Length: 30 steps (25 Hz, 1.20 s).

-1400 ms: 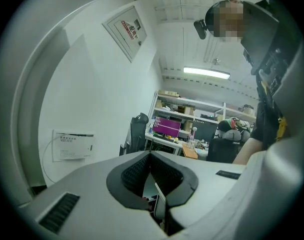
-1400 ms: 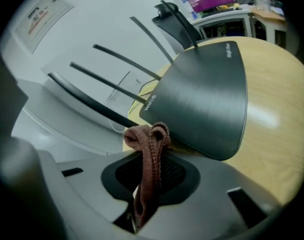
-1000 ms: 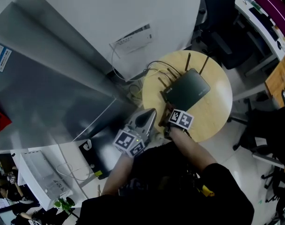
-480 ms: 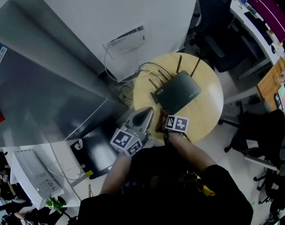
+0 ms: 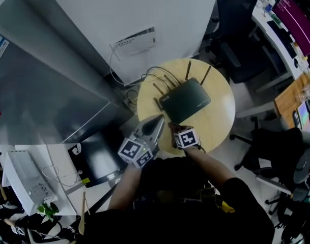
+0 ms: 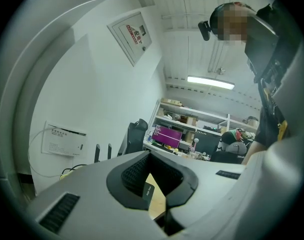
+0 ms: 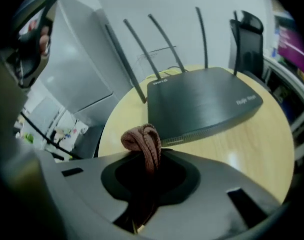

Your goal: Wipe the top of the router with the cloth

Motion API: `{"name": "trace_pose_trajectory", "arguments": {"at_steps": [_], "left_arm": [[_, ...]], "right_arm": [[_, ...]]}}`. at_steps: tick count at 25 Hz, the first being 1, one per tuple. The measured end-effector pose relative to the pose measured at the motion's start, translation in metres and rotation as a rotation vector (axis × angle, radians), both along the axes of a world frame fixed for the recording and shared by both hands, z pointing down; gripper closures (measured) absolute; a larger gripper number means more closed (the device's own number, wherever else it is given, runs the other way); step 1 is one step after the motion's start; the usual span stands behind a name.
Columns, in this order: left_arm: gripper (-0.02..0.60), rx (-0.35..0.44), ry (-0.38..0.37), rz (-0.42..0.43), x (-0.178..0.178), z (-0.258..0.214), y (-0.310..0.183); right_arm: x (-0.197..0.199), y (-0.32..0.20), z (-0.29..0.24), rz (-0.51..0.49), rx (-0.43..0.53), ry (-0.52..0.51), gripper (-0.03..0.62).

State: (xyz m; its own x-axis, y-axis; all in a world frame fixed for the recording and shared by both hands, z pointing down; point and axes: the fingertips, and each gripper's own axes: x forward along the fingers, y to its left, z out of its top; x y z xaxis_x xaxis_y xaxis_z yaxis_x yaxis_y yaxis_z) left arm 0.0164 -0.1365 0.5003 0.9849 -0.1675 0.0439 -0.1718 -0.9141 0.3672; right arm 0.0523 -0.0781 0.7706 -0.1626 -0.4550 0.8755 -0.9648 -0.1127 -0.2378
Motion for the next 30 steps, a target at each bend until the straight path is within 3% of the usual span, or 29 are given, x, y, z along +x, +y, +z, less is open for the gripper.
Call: {"name": "trace_pose_trajectory", "arguments": {"at_steps": [3,7,15,24,30], "left_arm": [[0.589,0.004,0.0,-0.02,0.002,-0.002,0.005],[0.589,0.015,-0.008,-0.042,0.004,-0.002,0.011],[0.589,0.054,-0.029,-0.091,0.004,-0.006,0.015],[0.589,0.076,-0.042,-0.128,0.013,-0.007,0.023],[0.589,0.086,-0.052,-0.141,0.025,-0.004,0.027]], "right_arm": [[0.005,-0.002,-0.012,-0.209,0.034,0.122,0.531],[0.028,0.011,-0.016,-0.325,-0.025,0.236,0.531],[0.051,0.015,-0.011,-0.407,-0.042,0.255,0.531],[0.098,0.018,-0.012,-0.404,-0.057,0.289,0.531],[0.115,0.011,0.0,-0.411,-0.02,0.26,0.531]]}}
